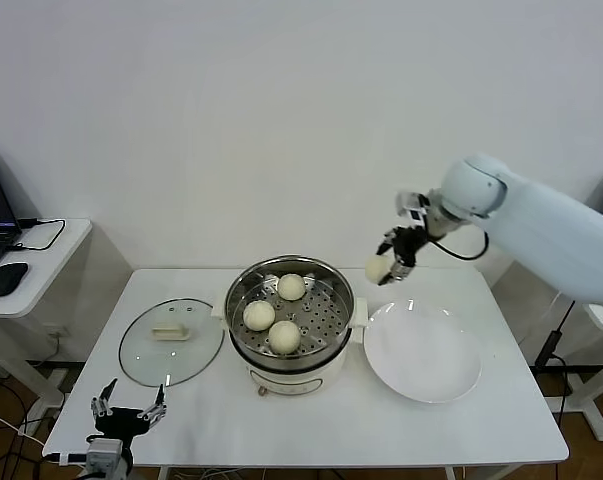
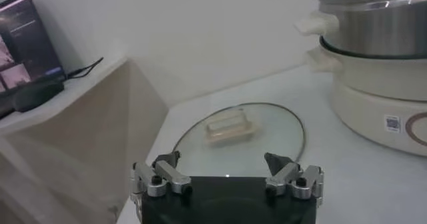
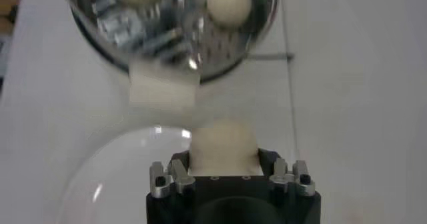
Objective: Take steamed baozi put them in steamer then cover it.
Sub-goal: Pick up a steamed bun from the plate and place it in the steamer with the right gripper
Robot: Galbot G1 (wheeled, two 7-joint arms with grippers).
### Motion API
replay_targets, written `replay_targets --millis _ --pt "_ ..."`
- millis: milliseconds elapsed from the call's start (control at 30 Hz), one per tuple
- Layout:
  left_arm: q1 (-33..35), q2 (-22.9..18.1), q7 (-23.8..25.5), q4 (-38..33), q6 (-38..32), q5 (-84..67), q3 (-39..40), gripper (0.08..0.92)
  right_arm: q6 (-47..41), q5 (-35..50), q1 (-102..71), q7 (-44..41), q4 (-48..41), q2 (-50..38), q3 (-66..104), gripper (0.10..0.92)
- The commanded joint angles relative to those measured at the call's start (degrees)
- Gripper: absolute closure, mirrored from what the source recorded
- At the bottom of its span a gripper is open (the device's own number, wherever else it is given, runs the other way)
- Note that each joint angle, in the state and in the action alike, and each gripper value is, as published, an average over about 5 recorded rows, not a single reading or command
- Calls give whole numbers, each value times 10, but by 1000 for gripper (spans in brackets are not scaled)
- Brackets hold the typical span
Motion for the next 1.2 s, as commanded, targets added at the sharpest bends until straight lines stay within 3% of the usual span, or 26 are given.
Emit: replay_targets --millis 33,400,1200 --pt "-1 2 -1 -4 0 -3 -2 177 -34 98 104 0 -19 110 -101 389" --pt "-11 5 -1 -5 0 -10 -2 177 -28 89 106 -16 -87 213 -166 389" --pt "-21 13 1 15 0 -21 -1 177 -30 -5 -30 -3 -153 231 -129 389"
